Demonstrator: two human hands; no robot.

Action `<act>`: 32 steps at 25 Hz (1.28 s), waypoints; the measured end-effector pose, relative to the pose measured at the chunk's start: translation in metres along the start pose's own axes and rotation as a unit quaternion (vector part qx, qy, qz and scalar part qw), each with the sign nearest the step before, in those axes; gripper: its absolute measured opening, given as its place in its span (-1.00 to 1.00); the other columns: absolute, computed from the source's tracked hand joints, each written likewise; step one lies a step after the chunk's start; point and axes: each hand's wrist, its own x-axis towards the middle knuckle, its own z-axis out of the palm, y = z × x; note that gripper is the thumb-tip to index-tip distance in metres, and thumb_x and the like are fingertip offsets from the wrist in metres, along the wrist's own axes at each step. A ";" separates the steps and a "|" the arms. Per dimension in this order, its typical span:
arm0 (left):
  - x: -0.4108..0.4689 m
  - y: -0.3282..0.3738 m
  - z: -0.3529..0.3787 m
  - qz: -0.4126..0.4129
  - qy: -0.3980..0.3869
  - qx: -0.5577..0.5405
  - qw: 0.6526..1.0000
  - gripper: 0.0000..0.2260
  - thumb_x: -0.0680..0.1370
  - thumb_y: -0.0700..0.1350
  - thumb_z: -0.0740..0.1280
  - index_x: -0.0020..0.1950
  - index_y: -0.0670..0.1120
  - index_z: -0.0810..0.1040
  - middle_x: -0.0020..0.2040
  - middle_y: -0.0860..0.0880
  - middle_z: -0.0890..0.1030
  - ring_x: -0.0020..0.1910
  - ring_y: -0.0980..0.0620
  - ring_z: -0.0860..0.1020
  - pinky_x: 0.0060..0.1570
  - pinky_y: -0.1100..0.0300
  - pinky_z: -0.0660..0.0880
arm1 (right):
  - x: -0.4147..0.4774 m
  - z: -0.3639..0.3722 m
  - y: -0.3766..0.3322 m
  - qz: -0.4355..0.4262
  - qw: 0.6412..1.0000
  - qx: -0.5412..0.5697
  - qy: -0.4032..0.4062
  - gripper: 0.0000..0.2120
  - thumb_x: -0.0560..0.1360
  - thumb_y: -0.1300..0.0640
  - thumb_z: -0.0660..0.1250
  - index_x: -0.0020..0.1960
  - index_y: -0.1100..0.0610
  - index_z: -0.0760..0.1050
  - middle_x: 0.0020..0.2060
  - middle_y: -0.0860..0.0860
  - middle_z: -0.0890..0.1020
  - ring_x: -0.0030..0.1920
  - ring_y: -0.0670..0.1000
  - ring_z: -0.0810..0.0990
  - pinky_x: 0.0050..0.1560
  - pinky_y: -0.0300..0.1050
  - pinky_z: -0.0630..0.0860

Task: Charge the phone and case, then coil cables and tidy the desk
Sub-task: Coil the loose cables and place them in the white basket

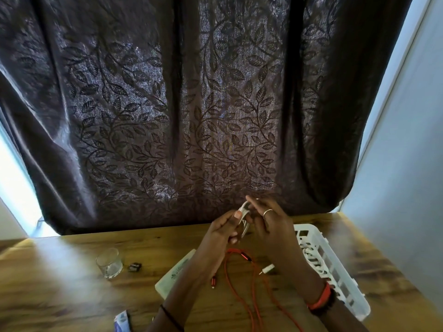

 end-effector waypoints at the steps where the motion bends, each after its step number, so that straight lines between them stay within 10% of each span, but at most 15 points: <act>1: -0.001 -0.001 0.000 -0.012 0.004 -0.019 1.000 -0.77 0.57 -0.01 0.19 -0.06 -0.09 0.59 -0.38 0.04 0.36 -0.40 0.19 0.29 -0.28 0.31 0.27 | -0.005 0.001 -0.005 0.029 0.999 0.008 -0.030 -0.54 0.46 0.06 0.09 0.31 0.15 0.46 0.12 0.04 0.57 0.04 -0.08 0.57 0.07 -0.27 0.51; 5: -0.002 -0.005 -0.002 -0.050 0.005 -0.071 0.996 -0.75 0.51 0.01 0.23 -0.07 -0.13 0.59 -0.41 0.04 0.35 -0.43 0.18 0.31 -0.23 0.26 0.32 | -0.018 0.005 -0.016 0.102 0.986 0.010 -0.132 -0.45 0.51 0.19 0.26 0.46 0.04 0.20 0.18 -0.13 0.32 0.17 -0.21 0.30 0.10 -0.66 0.13; 10: -0.003 -0.011 -0.007 -0.047 -0.054 -0.058 0.996 -0.71 0.59 -0.03 0.15 0.01 -0.21 0.56 -0.41 0.04 0.21 -0.42 0.15 0.23 -0.22 0.28 0.32 | -0.019 0.017 0.000 0.164 0.983 0.043 -0.068 -0.69 0.47 0.22 0.32 0.21 0.11 0.55 0.06 0.02 0.51 0.02 0.05 0.58 -0.12 -0.56 0.34; 16: -0.004 -0.003 -0.025 -0.052 -0.094 -0.020 0.994 -0.74 0.53 -0.11 0.20 0.04 -0.27 0.53 -0.39 0.10 0.47 -0.32 0.23 0.49 -0.20 0.39 0.47 | -0.011 0.003 -0.007 0.192 0.973 0.046 -0.116 -0.80 0.48 0.16 0.33 0.04 -0.02 0.65 -0.18 -0.19 0.67 -0.25 -0.42 0.52 -0.25 -0.56 0.35; 21: -0.001 0.001 -0.039 -0.074 -0.104 -0.024 0.992 -0.77 0.51 -0.16 0.24 0.08 -0.20 0.60 -0.34 0.05 0.52 -0.27 0.20 0.52 -0.15 0.35 0.50 | -0.003 -0.002 -0.007 0.237 0.948 0.134 -0.166 -0.82 0.44 0.19 0.36 -0.08 -0.06 0.65 -0.31 -0.19 0.67 -0.23 -0.25 0.62 -0.24 -0.43 0.45; 32: 0.008 0.012 -0.037 -0.059 -0.103 -0.017 0.993 -0.78 0.52 -0.15 0.24 0.06 -0.22 0.58 -0.33 0.04 0.54 -0.26 0.14 0.57 -0.15 0.31 0.53 | 0.007 -0.020 -0.009 0.418 0.697 0.572 -0.113 -0.46 0.39 0.49 0.27 0.28 0.11 0.37 -0.26 0.17 0.70 -0.29 0.05 0.68 -0.37 -0.18 0.59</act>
